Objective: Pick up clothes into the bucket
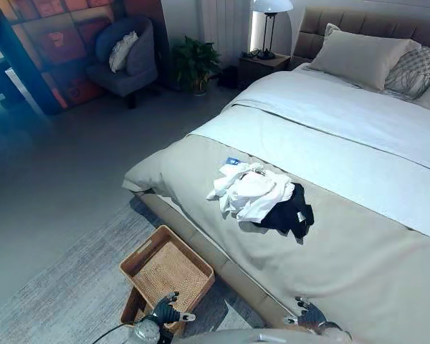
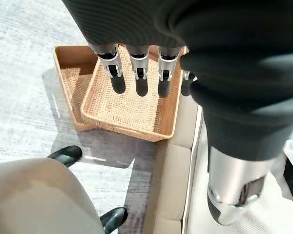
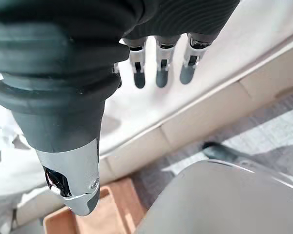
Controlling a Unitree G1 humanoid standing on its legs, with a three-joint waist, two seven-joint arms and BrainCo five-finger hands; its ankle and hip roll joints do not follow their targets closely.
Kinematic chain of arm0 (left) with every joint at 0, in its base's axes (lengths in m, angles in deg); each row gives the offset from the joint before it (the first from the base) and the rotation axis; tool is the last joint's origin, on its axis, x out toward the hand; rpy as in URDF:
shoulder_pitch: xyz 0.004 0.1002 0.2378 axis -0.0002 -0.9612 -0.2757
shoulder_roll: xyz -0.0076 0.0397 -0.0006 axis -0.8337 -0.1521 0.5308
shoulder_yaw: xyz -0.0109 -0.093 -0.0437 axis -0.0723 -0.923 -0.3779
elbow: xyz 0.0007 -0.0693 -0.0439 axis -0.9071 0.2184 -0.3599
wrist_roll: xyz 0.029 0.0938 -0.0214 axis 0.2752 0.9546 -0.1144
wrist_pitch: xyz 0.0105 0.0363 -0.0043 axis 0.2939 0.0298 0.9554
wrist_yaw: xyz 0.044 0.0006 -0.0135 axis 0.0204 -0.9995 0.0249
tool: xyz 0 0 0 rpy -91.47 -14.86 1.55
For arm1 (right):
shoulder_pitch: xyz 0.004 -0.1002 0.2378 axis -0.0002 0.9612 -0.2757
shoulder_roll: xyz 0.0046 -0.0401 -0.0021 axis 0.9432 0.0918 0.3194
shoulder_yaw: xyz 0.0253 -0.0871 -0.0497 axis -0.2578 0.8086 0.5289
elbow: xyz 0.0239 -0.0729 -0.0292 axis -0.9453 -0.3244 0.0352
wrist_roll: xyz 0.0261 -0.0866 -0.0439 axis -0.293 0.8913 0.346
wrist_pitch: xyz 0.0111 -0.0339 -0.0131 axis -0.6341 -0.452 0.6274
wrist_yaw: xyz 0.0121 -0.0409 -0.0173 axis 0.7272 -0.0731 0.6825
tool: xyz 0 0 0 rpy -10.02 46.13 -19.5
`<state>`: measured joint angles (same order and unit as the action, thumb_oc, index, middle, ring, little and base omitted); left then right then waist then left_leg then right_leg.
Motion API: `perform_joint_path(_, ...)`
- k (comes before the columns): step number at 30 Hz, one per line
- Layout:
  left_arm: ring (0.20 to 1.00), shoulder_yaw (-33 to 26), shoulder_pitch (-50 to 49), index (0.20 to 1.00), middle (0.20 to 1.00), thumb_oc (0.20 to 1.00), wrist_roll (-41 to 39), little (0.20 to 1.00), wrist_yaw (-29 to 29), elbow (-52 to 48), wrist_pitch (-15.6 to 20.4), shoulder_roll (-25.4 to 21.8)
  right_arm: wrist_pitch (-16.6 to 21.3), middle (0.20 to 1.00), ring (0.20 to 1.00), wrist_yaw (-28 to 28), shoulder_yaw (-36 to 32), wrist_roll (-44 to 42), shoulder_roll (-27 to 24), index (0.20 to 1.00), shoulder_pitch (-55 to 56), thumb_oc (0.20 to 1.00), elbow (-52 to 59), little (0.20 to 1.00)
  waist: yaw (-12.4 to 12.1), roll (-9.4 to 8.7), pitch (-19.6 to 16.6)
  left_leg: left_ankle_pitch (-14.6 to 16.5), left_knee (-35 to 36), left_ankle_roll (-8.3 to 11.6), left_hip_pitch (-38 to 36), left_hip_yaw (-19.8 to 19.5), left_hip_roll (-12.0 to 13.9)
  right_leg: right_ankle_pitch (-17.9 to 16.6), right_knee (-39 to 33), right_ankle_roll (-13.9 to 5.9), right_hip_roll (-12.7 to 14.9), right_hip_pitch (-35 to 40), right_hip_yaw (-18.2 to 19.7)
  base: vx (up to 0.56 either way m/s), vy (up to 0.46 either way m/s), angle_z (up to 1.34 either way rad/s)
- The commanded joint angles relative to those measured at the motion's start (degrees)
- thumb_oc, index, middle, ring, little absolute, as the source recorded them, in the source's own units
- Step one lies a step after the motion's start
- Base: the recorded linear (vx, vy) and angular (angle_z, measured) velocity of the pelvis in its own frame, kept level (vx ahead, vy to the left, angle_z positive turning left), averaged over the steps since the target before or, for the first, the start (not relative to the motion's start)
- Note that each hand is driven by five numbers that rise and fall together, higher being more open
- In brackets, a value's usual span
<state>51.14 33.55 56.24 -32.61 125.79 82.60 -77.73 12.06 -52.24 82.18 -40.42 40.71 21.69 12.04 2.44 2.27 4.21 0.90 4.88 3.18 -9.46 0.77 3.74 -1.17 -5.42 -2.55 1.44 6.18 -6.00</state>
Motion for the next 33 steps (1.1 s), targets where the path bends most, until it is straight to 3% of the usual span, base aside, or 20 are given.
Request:
perform_joint_path(1,1.0,0.86,2.58,1.0,1.0,1.0,-1.41,1.0,1.19,4.95,0.64,1.65,0.27,1.0,1.0,0.12,3.39,1.17,0.81,1.0,-4.46,1.0,-2.43,1.0,1.38,-4.22,0.39,1.51,-2.9,-0.71,2.21,-0.72,-3.24,1.14,1.64,-4.79,5.07,1.92,-2.39,-0.06,0.154,0.45)
perform_joint_path(13,1.0,0.29,2.66,1.0,1.0,1.0,-1.35,1.0,0.42,5.83,0.68,1.54,0.58,1.0,1.0,-0.19,2.99,-0.01,1.26,1.0,-4.32,1.0,-1.38,1.0,1.41,-4.26,0.27,1.66,-2.68,-0.79,2.12,-0.78,-3.19,1.4,1.7,-4.77,5.02,1.94,-2.44,0.01,0.0,0.0)
perform_joint_path(19,1.0,-0.03,2.19,1.0,1.0,1.0,-1.54,1.0,-1.03,5.67,0.83,1.76,3.0,1.0,1.0,-2.27,1.84,-4.98,1.41,1.0,-4.68,1.0,8.94,1.0,1.59,-4.06,0.57,1.64,-2.64,-0.86,2.26,-0.79,-3.17,1.71,2.37,-4.81,4.96,1.51,-2.28,0.0,0.0,0.0)
perform_joint_path(21,1.0,0.22,2.02,1.0,1.0,1.0,-1.47,1.0,-2.04,4.94,1.24,1.63,4.48,1.0,1.0,-4.34,2.24,-3.73,-0.2,1.0,-5.63,1.0,18.9,1.0,1.64,-3.93,1.12,1.52,-2.77,-0.84,2.82,-0.89,-3.16,1.95,3.08,-4.78,5.01,0.74,-2.29,0.0,0.0,0.0)
perform_joint_path(24,1.0,0.32,2.09,1.0,1.0,1.0,-1.76,1.0,-2.88,4.74,1.48,1.63,5.18,1.0,1.0,-6.73,1.79,-1.31,-2.01,1.0,-7.49,1.0,25.13,1.0,1.5,-3.87,1.44,1.51,-2.8,-0.92,3.2,-1.08,-3.19,2.16,3.62,-4.76,5.09,0.27,-2.44,0.0,0.0,0.0)
perform_joint_path(33,1.0,1.49,4.12,1.0,1.0,1.0,-3.48,1.0,-5.16,3.0,2.25,1.48,4.95,1.0,1.0,-15.66,-2.77,5.52,-7.2,1.0,-17.33,1.0,32.98,1.0,0.42,-3.7,4.14,0.92,-3.96,-1.28,7.17,-2.64,-3.64,2.68,6.66,-4.63,5.58,-3.64,-3.44,-0.03,0.004,0.06)
